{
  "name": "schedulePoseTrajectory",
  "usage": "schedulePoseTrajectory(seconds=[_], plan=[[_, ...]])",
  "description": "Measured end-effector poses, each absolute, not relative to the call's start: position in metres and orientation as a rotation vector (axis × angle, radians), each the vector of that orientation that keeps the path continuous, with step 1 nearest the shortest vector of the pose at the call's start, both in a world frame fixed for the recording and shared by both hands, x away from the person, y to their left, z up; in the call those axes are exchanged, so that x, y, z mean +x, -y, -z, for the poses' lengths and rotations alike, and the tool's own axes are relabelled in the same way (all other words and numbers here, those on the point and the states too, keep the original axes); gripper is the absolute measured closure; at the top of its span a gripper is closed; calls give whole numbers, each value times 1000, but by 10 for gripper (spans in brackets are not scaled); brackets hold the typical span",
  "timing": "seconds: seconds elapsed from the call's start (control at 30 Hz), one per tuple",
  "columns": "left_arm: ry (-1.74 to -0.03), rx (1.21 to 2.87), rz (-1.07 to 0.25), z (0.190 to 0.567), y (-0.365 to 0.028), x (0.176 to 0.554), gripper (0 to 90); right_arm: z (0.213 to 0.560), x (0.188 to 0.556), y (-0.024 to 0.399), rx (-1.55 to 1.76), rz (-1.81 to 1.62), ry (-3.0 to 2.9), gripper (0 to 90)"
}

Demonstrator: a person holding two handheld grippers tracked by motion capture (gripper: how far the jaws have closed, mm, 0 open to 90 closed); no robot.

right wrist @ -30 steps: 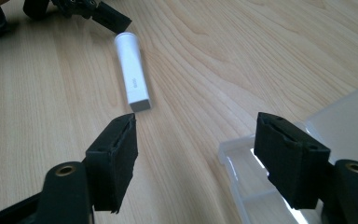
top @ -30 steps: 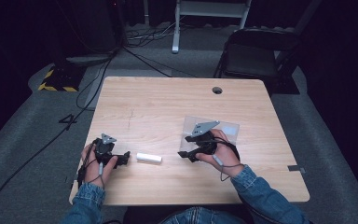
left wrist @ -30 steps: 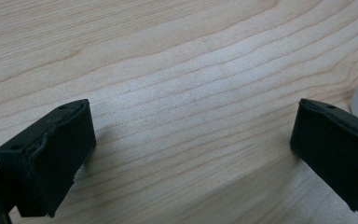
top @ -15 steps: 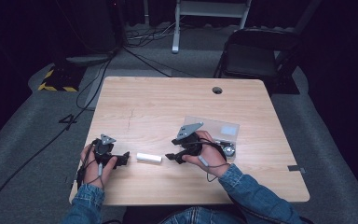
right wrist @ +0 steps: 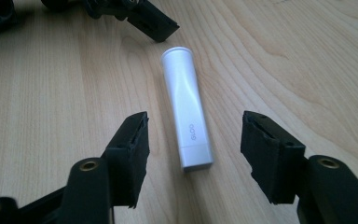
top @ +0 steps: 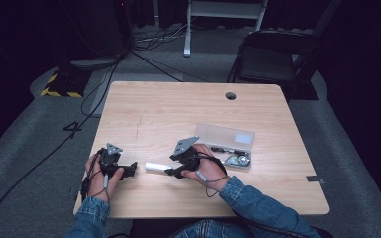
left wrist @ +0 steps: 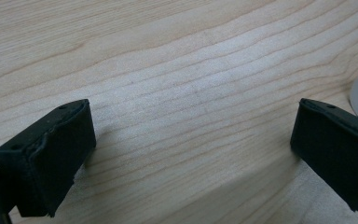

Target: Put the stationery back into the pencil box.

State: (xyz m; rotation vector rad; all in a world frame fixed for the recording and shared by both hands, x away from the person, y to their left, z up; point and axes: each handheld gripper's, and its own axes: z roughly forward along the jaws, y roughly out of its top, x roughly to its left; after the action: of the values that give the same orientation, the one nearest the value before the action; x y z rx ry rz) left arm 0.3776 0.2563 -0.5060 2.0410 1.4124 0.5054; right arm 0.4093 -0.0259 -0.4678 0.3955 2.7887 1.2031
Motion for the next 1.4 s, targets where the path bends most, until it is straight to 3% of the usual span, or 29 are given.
schedulePoseTrajectory(seconds=[0.6, 0.87, 0.97, 1.4], plan=[[-1412, 2042, -505, 506, -256, 378, 2, 492, 410, 8, 318, -1167, -2787, 526], [-1412, 2041, -505, 506, -256, 378, 2, 496, 411, 7, 281, -1154, -2784, 615], [-1413, 2041, -505, 506, -256, 378, 2, 496, 410, 6, 275, -1158, -2797, 700], [-1411, 2041, -506, 506, -256, 378, 2, 496, 410, 7, 320, -1177, -2808, 713]])
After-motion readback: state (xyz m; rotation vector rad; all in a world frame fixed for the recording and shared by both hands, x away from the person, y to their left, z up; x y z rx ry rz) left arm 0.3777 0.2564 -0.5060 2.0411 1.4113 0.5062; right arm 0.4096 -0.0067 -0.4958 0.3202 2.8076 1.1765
